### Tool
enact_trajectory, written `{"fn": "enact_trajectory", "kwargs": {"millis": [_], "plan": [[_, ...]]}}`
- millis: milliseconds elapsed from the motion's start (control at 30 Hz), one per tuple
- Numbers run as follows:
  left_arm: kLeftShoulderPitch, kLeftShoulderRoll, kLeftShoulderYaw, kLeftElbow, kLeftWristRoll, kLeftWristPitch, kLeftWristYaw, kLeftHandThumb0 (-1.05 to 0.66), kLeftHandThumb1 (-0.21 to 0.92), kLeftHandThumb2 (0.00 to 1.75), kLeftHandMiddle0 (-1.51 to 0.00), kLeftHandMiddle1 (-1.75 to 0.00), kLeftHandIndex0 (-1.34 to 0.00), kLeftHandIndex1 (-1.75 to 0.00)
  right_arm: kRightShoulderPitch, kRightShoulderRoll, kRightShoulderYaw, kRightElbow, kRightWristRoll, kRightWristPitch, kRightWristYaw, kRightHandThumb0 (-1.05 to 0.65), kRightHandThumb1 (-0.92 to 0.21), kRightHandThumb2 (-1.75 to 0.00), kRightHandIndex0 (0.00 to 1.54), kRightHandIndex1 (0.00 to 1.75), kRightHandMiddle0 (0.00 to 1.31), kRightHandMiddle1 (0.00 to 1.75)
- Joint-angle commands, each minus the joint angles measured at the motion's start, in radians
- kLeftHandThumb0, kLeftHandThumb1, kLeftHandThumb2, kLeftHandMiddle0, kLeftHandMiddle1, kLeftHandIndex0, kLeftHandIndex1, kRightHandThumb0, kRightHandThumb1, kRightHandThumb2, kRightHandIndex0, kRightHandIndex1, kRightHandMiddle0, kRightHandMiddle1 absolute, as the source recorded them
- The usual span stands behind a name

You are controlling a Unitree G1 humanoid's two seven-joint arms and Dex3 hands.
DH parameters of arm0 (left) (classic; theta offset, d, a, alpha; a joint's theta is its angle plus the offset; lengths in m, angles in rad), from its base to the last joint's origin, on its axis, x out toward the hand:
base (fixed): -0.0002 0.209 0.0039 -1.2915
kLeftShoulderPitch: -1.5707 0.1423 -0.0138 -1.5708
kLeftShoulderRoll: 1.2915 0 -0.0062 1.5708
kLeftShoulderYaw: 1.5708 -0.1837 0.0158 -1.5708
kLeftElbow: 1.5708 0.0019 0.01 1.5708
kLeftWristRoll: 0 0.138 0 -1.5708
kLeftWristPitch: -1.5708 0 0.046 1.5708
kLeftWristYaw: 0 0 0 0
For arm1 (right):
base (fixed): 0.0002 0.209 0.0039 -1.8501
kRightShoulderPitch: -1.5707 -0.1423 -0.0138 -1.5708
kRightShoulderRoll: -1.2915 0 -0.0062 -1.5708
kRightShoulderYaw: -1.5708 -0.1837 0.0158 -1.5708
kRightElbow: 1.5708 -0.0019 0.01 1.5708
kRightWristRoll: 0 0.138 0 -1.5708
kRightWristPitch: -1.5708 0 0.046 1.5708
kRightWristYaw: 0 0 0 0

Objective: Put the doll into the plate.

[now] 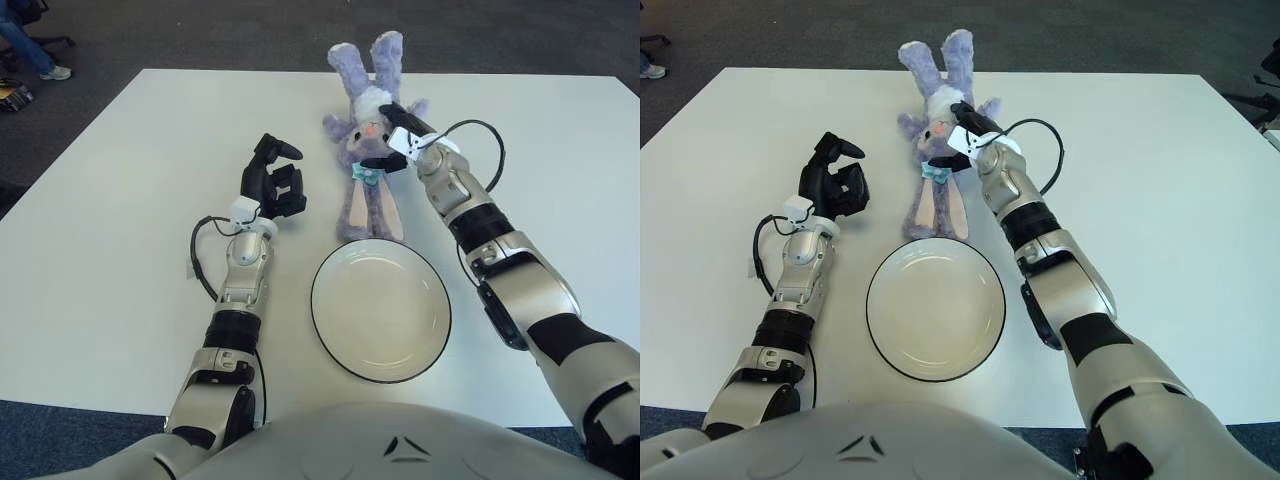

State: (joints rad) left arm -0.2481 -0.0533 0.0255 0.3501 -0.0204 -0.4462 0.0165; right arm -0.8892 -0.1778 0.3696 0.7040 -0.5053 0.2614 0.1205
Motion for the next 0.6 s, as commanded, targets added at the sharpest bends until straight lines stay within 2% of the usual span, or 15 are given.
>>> {"fn": "enact_trajectory", "kwargs": {"millis": [0, 67, 200, 233, 267, 333, 433, 567], "plan": [[0.109, -0.023, -0.004, 0.063, 0.005, -0.009, 0.011, -0.41, 0.53, 1.05, -1.14, -1.75, -0.45, -1.75, -0.021, -0.008, 0.046, 0.043, -0.039, 0.021, 0.050, -0.80, -0.52, -0.64, 0.09, 1.26, 0.00, 0.44], [0.110, -0.025, -0.006, 0.058, 0.006, -0.007, 0.014, -0.41, 0.53, 1.05, -1.14, -1.75, -0.45, -1.75, -0.026, -0.015, 0.062, 0.051, -0.050, 0.019, 0.064, -0.65, -0.43, -0.78, 0.18, 1.32, 0.00, 0.46], [0.112, -0.026, -0.007, 0.055, 0.009, -0.008, 0.017, -0.41, 0.53, 1.05, -1.14, -1.75, -0.44, -1.75, -0.029, -0.020, 0.073, 0.063, -0.054, 0.004, 0.077, -0.45, -0.34, -0.95, 0.32, 1.40, 0.00, 0.50], [0.113, -0.026, -0.008, 0.053, 0.011, -0.008, 0.018, -0.41, 0.53, 1.05, -1.14, -1.75, -0.44, -1.75, -0.029, -0.021, 0.073, 0.064, -0.050, 0.004, 0.087, -0.14, -0.42, -0.90, 0.43, 1.42, 0.00, 0.53], [0.114, -0.026, -0.009, 0.052, 0.012, -0.007, 0.019, -0.41, 0.53, 1.05, -1.13, -1.75, -0.44, -1.75, -0.029, -0.022, 0.074, 0.064, -0.048, 0.003, 0.094, 0.06, -0.46, -0.86, 0.51, 1.42, 0.00, 0.57], [0.114, -0.026, -0.011, 0.050, 0.013, -0.007, 0.020, -0.41, 0.53, 1.05, -1.13, -1.75, -0.44, -1.75, -0.030, -0.022, 0.073, 0.065, -0.041, 0.008, 0.110, 0.23, -0.49, -0.84, 0.59, 1.42, 0.00, 0.60], [0.116, -0.025, -0.013, 0.047, 0.015, -0.005, 0.020, -0.41, 0.53, 1.04, -1.13, -1.75, -0.44, -1.75, -0.031, -0.017, 0.066, 0.068, -0.027, 0.025, 0.136, 0.36, -0.47, -0.89, 0.66, 1.43, 0.00, 0.69], [0.118, -0.028, -0.014, 0.039, 0.016, 0.002, 0.021, -0.41, 0.54, 1.04, -1.13, -1.75, -0.44, -1.75, -0.031, -0.016, 0.063, 0.071, -0.022, 0.026, 0.148, 0.41, -0.44, -0.96, 0.68, 1.46, 0.00, 0.83]]}}
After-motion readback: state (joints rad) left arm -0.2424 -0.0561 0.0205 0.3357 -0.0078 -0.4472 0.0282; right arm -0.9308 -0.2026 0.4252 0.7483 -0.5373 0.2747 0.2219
